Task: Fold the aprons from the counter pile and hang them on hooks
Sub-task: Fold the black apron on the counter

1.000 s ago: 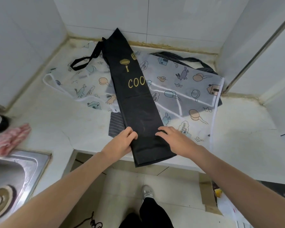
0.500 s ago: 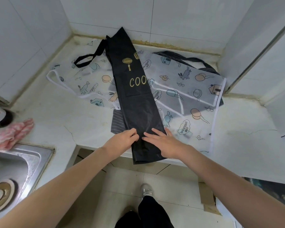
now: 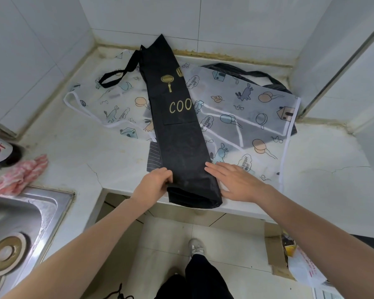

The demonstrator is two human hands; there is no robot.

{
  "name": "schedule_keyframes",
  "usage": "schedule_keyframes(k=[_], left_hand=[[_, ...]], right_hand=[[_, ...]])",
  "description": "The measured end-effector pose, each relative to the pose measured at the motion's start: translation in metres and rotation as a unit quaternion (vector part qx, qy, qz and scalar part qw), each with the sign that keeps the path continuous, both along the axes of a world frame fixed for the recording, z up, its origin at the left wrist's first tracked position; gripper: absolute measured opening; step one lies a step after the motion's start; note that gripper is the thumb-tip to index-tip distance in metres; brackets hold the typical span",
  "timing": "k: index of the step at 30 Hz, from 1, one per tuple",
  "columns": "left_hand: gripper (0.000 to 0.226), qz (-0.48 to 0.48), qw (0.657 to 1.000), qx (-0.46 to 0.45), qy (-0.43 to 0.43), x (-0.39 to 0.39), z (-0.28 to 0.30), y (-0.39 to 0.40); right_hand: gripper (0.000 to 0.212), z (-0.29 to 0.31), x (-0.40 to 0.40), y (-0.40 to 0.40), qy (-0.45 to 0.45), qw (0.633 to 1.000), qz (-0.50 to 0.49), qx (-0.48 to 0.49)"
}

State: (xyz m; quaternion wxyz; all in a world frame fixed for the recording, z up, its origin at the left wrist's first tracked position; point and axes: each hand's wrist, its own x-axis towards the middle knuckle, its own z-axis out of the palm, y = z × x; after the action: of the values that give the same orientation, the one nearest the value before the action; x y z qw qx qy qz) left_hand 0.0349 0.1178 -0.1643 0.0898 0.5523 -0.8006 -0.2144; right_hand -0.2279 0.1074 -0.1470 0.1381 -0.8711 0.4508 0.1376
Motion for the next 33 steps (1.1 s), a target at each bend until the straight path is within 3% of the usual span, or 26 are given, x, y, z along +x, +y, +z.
schedule_keyframes(k=[2, 4, 7, 10, 12, 13, 14, 17, 20, 22, 26, 29, 33], left_hand=[[0.021, 0.063, 0.997, 0.038, 0.036, 0.003, 0.0, -0.003], [0.024, 0.065, 0.995, 0.066, 0.032, 0.004, 0.002, -0.008], [0.035, 0.072, 0.991, 0.106, 0.049, 0.003, 0.007, -0.013], [0.028, 0.112, 0.984, 0.127, 0.065, 0.006, 0.001, -0.015], [0.009, 0.115, 0.978, 0.154, 0.085, 0.009, 0.001, -0.016], [0.009, 0.122, 0.974, 0.169, 0.086, 0.011, 0.003, -0.016], [0.014, 0.127, 0.972, 0.18, 0.088, 0.01, 0.004, -0.017], [0.018, 0.174, 0.958, 0.21, 0.091, 0.009, 0.007, -0.021], [0.043, 0.239, 0.937, 0.222, 0.121, 0.008, 0.009, -0.024], [0.046, 0.265, 0.927, 0.232, 0.125, 0.005, 0.013, -0.027], [0.044, 0.283, 0.924, 0.224, 0.128, 0.0, 0.016, -0.029], [0.028, 0.314, 0.915, 0.194, 0.16, -0.007, 0.02, -0.026], [0.016, 0.325, 0.913, 0.195, 0.148, -0.01, 0.022, -0.023]], right_hand=[[0.07, -0.003, 0.0, -0.002, -0.005, 1.0, 0.01, -0.028], [0.07, -0.007, 0.002, -0.004, -0.022, 0.999, 0.007, -0.039], [0.06, -0.013, 0.012, -0.006, -0.064, 0.993, 0.037, -0.096], [0.052, -0.015, 0.022, -0.009, -0.103, 0.99, 0.024, -0.088], [0.032, -0.008, 0.03, -0.017, -0.173, 0.981, -0.083, 0.001], [0.016, -0.007, 0.032, -0.025, -0.201, 0.966, -0.155, 0.039], [0.014, -0.005, 0.033, -0.033, -0.232, 0.942, -0.23, 0.082], [0.031, -0.012, 0.034, -0.052, -0.277, 0.883, -0.349, 0.15], [0.035, -0.012, 0.038, -0.061, -0.232, 0.892, -0.359, 0.15], [0.032, -0.013, 0.039, -0.064, -0.231, 0.885, -0.369, 0.162], [0.033, -0.012, 0.038, -0.064, -0.253, 0.871, -0.382, 0.179], [0.041, -0.011, 0.038, -0.061, -0.258, 0.872, -0.385, 0.16], [0.03, -0.01, 0.039, -0.059, -0.259, 0.866, -0.397, 0.159]])
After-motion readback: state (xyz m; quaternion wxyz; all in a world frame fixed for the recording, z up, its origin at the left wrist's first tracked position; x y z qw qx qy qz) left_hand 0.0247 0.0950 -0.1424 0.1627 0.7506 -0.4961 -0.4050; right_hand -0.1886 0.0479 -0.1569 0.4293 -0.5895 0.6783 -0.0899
